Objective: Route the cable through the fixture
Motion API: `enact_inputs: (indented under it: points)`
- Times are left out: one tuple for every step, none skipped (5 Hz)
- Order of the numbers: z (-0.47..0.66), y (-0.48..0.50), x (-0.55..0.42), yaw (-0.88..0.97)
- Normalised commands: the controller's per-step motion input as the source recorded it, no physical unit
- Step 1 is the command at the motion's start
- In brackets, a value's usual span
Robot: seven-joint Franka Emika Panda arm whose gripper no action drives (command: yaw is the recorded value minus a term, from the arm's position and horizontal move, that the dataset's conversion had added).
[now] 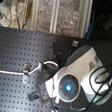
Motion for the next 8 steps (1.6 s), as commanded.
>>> enact_inputs:
  points:
    - [0.03,0.052,-0.034,0.03]
    - [0.05,0.003,0.004,0.0]
    - [0.22,-0.071,0.047,0.0]
    - [0.01,0.0,0.0,0.0]
    - [0.03,0.005,-0.003,0.0]
    - [0.23,0.007,0.047,0.0]
    - [0.2,-0.035,0.026,0.0]
    - [0.02,0.011,0.006,0.0]
